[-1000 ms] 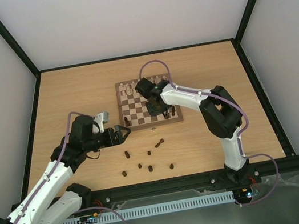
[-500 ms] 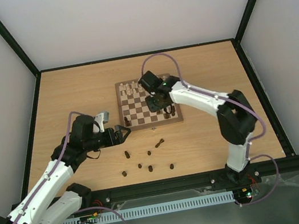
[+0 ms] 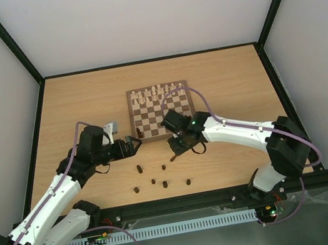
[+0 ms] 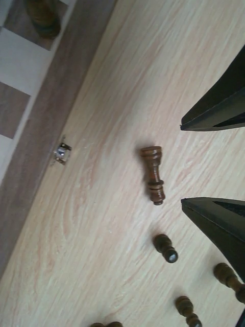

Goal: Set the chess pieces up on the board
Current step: Pick up the chess piece at the center of the board.

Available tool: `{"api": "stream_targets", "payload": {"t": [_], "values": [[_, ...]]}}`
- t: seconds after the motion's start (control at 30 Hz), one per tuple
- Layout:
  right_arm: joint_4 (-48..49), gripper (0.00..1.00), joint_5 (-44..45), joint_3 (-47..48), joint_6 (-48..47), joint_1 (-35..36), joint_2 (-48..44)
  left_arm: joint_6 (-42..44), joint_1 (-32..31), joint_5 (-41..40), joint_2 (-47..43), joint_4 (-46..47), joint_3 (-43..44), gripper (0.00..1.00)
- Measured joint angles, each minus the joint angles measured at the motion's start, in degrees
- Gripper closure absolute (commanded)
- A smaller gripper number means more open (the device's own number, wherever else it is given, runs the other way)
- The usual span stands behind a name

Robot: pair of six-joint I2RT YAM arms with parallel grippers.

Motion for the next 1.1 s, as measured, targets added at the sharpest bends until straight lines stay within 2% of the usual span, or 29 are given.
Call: {"api": "stream_targets", "payload": {"t": [0.5,0.8,1.1], "values": [[0.7,0.63,-0.3,-3.0,1.7,0.3,-8.3,-2.3,0.7,-20.8,15.0,-4.8,4.8,0.02],[0.7,0.63,-0.7,-3.0,-1.4,0.3,-9.9,-1.2,0.7,-29.8,26.6,-7.4,14.0,0.34],[0.8,0.62,-1.1,-3.3,-3.5,0.3,-12.1,0.2,0.7,-30.8,35.9,-9.2,17.3,0.54]]}}
